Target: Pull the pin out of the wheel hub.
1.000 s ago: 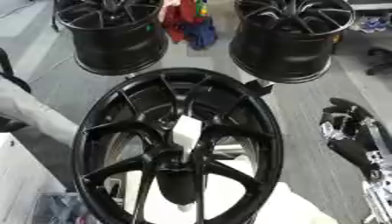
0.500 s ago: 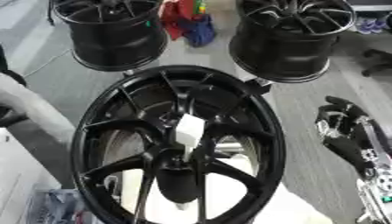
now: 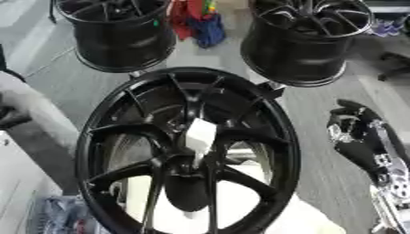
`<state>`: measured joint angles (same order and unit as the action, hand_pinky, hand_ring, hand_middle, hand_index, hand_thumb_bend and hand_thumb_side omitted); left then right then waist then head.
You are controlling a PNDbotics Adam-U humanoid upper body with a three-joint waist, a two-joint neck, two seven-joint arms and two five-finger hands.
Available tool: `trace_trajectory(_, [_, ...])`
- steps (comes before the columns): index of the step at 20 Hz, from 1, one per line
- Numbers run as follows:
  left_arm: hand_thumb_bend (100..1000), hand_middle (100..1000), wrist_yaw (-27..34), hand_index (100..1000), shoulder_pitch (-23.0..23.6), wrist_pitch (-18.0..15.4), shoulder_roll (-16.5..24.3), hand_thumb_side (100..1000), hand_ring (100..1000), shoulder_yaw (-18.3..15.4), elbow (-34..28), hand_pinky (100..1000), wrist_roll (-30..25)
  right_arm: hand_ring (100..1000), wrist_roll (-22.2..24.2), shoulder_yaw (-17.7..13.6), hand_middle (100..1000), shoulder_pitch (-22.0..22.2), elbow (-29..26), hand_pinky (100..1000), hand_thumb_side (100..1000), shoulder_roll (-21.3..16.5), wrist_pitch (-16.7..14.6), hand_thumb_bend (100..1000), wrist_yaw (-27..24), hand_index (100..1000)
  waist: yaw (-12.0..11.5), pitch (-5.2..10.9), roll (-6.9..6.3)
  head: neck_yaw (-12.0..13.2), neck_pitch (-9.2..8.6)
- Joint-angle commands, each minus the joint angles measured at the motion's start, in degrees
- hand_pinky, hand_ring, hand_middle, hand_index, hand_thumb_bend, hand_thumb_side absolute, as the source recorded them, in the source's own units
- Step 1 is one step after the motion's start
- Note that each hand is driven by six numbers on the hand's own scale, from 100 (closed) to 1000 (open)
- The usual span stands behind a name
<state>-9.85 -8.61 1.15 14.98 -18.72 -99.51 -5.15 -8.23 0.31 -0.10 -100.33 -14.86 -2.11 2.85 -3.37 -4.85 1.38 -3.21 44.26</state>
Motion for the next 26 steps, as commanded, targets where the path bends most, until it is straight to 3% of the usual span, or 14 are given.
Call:
trace_trajectory(1, [337, 728, 3.4, 795, 0.1, -0.6, 0.1, 306, 628, 1.2, -0.1, 642, 3.4, 590, 0.1, -0.2, 661, -0.8, -1.6, 673, 193, -1.1, 0.0, 100, -0.4, 819, -0.1, 0.56, -0.01, -0.1, -0.15])
trace_trajectory(5, [337, 729, 7.1, 796, 0.6, -1.7, 0.0, 310, 629, 3.1, 1.3, 644, 7.6, 590, 0.2, 0.0, 661, -1.0, -1.6, 673, 193, -1.2, 0.1, 100, -0.5, 819, -0.3, 0.64, 0.02, 0.0, -0.15])
trace_trajectory(11, [337, 730, 7.5, 796, 0.6, -2.4, -0.6, 311, 630, 5.7, 2.6, 644, 12.8, 590, 0.4, 0.2, 661, -1.1, -1.6, 672, 192, -1.2, 0.1, 100, -0.5, 819, -0.1, 0.71, -0.03, 0.3, -0.15])
trace_trajectory(26, [338, 732, 7.1, 798, 0.7, -2.4, -1.2, 311, 633, 6.3, 2.3, 645, 12.5, 591, 0.4, 0.2, 662, -1.3, -1.9, 672, 191, -1.5, 0.2, 100, -0.5, 819, -0.2, 0.54, 0.04, 0.1, -0.15])
